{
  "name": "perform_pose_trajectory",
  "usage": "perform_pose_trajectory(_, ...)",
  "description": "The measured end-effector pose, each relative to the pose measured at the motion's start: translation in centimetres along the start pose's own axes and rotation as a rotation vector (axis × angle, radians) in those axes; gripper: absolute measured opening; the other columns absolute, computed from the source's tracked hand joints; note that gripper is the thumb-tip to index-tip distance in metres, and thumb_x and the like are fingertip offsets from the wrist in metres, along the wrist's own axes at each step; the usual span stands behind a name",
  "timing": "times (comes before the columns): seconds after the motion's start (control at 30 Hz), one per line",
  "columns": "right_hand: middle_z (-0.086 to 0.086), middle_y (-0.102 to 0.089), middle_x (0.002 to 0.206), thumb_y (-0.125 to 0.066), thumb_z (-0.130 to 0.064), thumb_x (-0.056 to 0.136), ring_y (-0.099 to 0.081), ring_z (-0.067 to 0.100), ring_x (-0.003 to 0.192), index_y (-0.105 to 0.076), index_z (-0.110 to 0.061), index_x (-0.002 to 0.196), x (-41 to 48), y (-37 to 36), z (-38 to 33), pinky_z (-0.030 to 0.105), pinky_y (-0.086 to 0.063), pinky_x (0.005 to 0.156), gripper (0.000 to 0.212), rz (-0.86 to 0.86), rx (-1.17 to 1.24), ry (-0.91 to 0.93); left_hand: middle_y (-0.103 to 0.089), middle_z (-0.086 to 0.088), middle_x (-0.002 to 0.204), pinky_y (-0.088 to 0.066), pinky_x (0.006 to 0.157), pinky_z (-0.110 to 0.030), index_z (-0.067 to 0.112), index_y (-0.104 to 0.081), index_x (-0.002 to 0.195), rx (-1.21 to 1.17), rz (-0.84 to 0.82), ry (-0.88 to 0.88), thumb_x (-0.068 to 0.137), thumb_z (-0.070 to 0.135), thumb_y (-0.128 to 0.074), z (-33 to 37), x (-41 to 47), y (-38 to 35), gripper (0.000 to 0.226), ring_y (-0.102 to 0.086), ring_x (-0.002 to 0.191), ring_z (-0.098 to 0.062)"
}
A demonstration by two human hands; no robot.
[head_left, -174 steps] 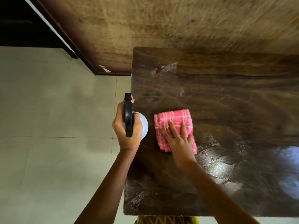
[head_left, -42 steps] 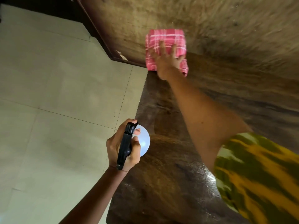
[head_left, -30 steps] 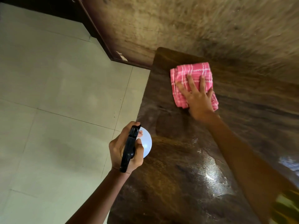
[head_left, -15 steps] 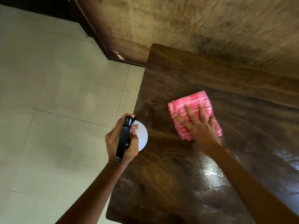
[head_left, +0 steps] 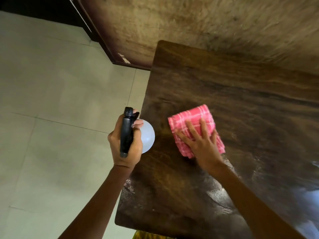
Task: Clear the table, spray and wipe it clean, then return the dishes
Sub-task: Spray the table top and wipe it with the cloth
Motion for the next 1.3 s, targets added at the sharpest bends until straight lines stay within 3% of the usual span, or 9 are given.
perform_pose_trajectory(0.13, 0.0, 0.016, 0.156, -0.059, -0.002, 0.081, 0.013, 0.047, 0.138, 0.013, -0.041, 0.142, -1.1, -1.0, 4.8, 0.075, -0.017, 0.1, 0.102, 0.014, 0.096, -0.228, -0.067, 0.029, 0.095, -0.052, 0.09, -0.051, 0.001, -0.064, 0.105, -0.007, 0.041, 0.029, 0.083, 0.016, -0.054, -1.0, -1.2, 2.6, 0.028, -0.068, 0.092, -0.022)
perform_pose_trajectory(0.23, 0.0, 0.021, 0.155, -0.058, 0.001, 0.081, 0.021, 0.046, 0.137, 0.006, -0.044, 0.145, 4.7, 1.9, 3.0, 0.076, -0.011, 0.1, 0.101, 0.074, 0.142, -0.323, -0.067, 0.03, 0.094, -0.053, 0.09, -0.05, 0.022, -0.062, 0.103, -0.006, 0.088, 0.068, 0.084, 0.003, -0.057, -1.6, -2.5, 5.0, 0.028, -0.068, 0.091, -0.012)
perform_pose_trajectory(0.4, 0.003, 0.023, 0.155, -0.056, 0.0, 0.085, 0.021, 0.044, 0.137, 0.006, -0.04, 0.146, 10.3, 4.4, -5.9, 0.075, -0.004, 0.102, 0.096, 0.043, 0.079, -0.113, -0.067, 0.032, 0.088, -0.054, 0.087, -0.043, 0.008, -0.061, 0.101, 0.052, 0.135, 0.057, 0.082, -0.006, -0.056, -2.8, -4.7, 9.1, 0.025, -0.068, 0.084, -0.007)
perform_pose_trajectory(0.63, 0.005, 0.014, 0.154, -0.07, -0.035, 0.079, 0.008, 0.046, 0.139, 0.004, -0.038, 0.146, -2.4, -3.8, -10.7, 0.075, -0.014, 0.101, 0.1, -0.055, -0.18, 0.31, -0.067, 0.032, 0.089, -0.055, 0.085, -0.029, -0.013, -0.063, 0.097, 0.079, 0.086, 0.036, 0.081, 0.0, -0.054, -3.1, -6.9, 11.3, 0.023, -0.066, 0.086, -0.001)
perform_pose_trajectory(0.73, 0.007, -0.022, 0.154, -0.083, -0.016, 0.06, -0.022, 0.051, 0.134, -0.027, -0.034, 0.143, -4.3, -3.7, -6.0, 0.078, -0.032, 0.084, 0.101, -0.066, -0.128, 0.099, -0.067, 0.031, 0.09, -0.054, 0.086, -0.03, -0.014, -0.061, 0.102, 0.02, 0.062, 0.067, 0.082, -0.001, -0.052, -3.4, -7.6, 11.9, 0.025, -0.066, 0.085, 0.001)
perform_pose_trajectory(0.9, -0.001, 0.018, 0.156, -0.058, -0.004, 0.084, 0.019, 0.043, 0.138, 0.0, -0.041, 0.147, 3.8, 1.8, -3.6, 0.074, -0.011, 0.103, 0.093, 0.013, 0.101, -0.213, -0.067, 0.033, 0.087, -0.053, 0.078, -0.015, -0.014, -0.061, 0.102, 0.015, 0.024, 0.081, 0.08, -0.004, -0.05, -3.8, -8.4, 12.1, 0.026, -0.065, 0.084, 0.004)
perform_pose_trajectory(1.03, 0.002, 0.022, 0.155, -0.056, 0.0, 0.084, 0.021, 0.042, 0.138, 0.003, -0.04, 0.147, 6.6, 2.4, -11.1, 0.074, -0.005, 0.103, 0.095, 0.001, 0.06, -0.065, -0.067, 0.032, 0.086, -0.052, 0.079, -0.014, -0.014, -0.061, 0.101, 0.02, 0.02, 0.104, 0.079, -0.003, -0.05, -3.8, -9.0, 12.2, 0.026, -0.065, 0.085, 0.005)
perform_pose_trajectory(1.2, 0.005, 0.022, 0.154, -0.063, -0.03, 0.086, 0.02, 0.044, 0.138, 0.016, -0.039, 0.143, -3.1, -3.9, -14.3, 0.073, -0.007, 0.105, 0.098, -0.084, -0.113, 0.259, -0.067, 0.032, 0.092, -0.055, 0.084, -0.029, -0.012, -0.06, 0.105, 0.042, -0.005, 0.082, 0.082, 0.0, -0.049, -3.4, -9.4, 12.7, 0.029, -0.067, 0.084, 0.001)
perform_pose_trajectory(1.3, 0.007, -0.003, 0.156, -0.087, -0.031, 0.056, -0.009, 0.05, 0.137, -0.003, -0.036, 0.146, -7.8, -6.1, -8.7, 0.076, -0.028, 0.09, 0.123, -0.128, -0.172, 0.144, -0.067, 0.031, 0.093, -0.054, 0.088, -0.026, -0.015, -0.061, 0.101, 0.038, -0.001, 0.095, 0.081, 0.001, -0.051, -3.5, -9.4, 13.0, 0.028, -0.067, 0.088, -0.004)
Point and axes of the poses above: each hand's wrist, its own x-axis towards the middle knuckle, its own y-axis out of the back of the hand, z = x × y, the point moved 7 cm from there along x, towards the middle knuckle
